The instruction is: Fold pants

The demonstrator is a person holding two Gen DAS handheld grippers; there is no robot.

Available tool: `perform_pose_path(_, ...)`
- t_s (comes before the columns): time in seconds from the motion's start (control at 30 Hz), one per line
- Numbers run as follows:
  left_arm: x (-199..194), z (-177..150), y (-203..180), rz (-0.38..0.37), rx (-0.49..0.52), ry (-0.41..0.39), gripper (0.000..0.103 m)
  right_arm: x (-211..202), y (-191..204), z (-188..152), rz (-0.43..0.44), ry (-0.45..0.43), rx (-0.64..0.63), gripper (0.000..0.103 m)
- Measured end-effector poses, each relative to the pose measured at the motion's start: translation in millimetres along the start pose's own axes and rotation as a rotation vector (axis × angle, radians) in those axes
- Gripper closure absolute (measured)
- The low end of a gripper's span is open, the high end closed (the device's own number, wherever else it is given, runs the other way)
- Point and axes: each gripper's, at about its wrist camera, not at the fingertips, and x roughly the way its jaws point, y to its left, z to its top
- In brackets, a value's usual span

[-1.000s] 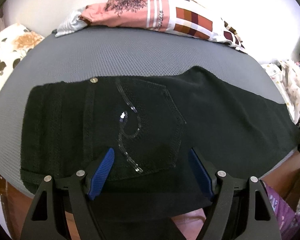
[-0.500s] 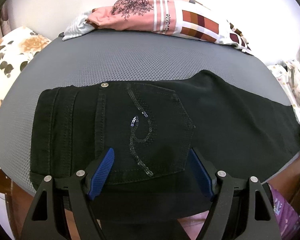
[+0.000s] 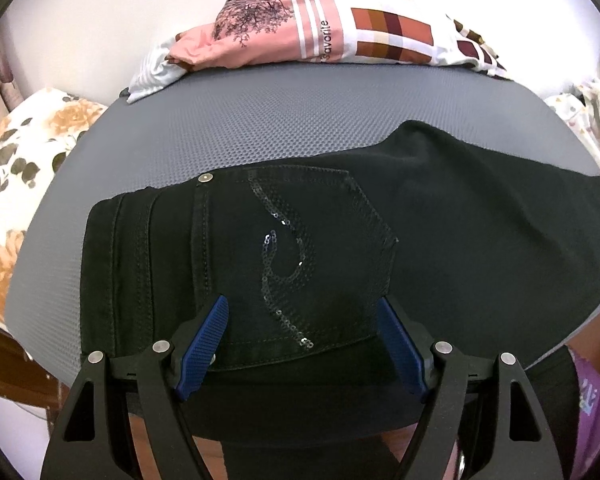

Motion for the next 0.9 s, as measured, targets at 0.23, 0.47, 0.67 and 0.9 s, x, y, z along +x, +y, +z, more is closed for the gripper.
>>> perform_pose_path(0.23,2.5,-0.8,-3.3,0.018,0.019,0.009,0.02,0.5,8.8,-1.6,-0.021,0.002,-0.029,0.091)
perform_pose_path(0.47,3.0,-0.3,-3.0,0.028,0.024,0.011,0.02,-0.5,20.5,-0.5,-0.033,0.007,-0.039,0.092)
perform_pose_path(0.67,4.0,0.1,-2.3,0.029,0.021,0.018,0.02,2.1,49.5,-1.1,0.013,0.02,-0.066,0.092)
perform_pose_path(0.9,4.8,-0.2,-2.1,0.031,0.023,0.021,0.02,16.2,93.9,-14.6,0.073,0.065,-0.132,0.092)
